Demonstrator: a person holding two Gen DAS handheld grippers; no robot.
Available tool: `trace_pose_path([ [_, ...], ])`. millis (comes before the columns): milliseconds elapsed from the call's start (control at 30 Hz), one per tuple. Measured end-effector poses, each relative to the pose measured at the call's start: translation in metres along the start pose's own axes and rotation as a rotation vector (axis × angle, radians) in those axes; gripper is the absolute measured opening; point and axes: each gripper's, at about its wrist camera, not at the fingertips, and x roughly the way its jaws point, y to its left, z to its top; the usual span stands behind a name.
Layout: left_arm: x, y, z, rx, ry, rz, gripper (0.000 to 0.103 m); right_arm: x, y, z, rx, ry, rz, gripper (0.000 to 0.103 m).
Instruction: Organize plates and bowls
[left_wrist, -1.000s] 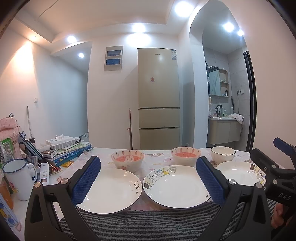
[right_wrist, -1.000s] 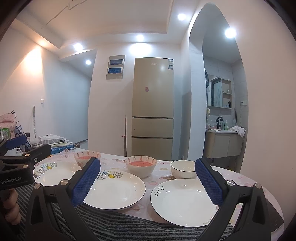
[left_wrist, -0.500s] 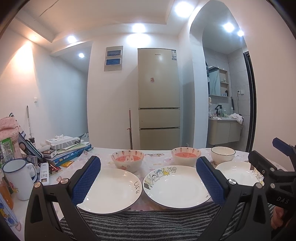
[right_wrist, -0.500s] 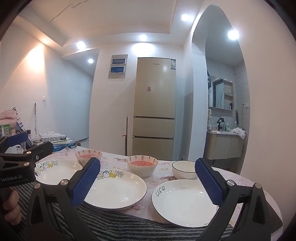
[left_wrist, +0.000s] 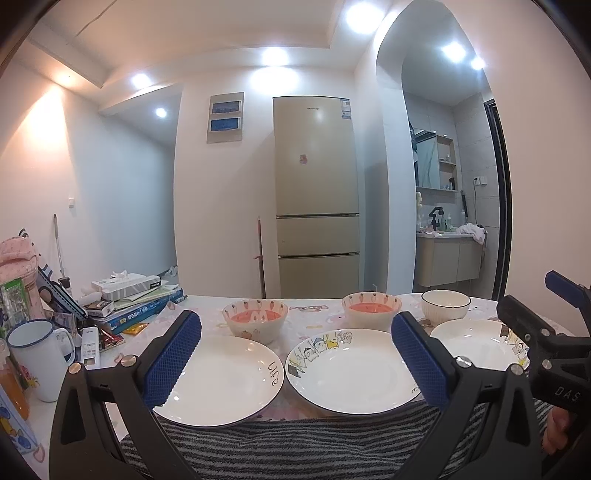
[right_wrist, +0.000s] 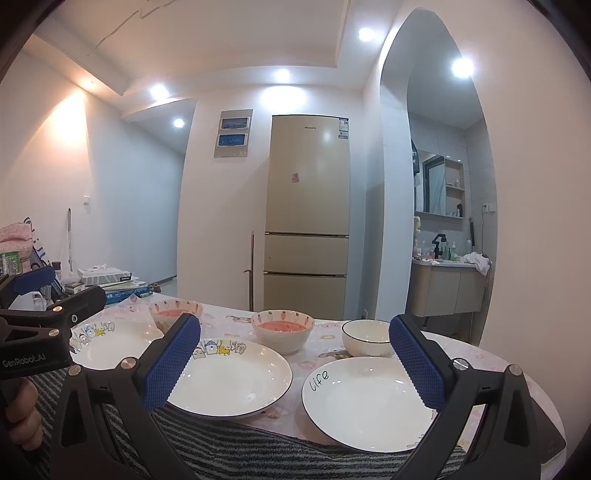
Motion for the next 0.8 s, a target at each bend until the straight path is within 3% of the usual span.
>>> trace_pose_path([
  [800,-0.0042,-0.0016,0.0012,0.001,-0.012,-0.004,0.103,-0.0001,0.0006,0.0009,-0.002,0.001,0.000,0.103],
])
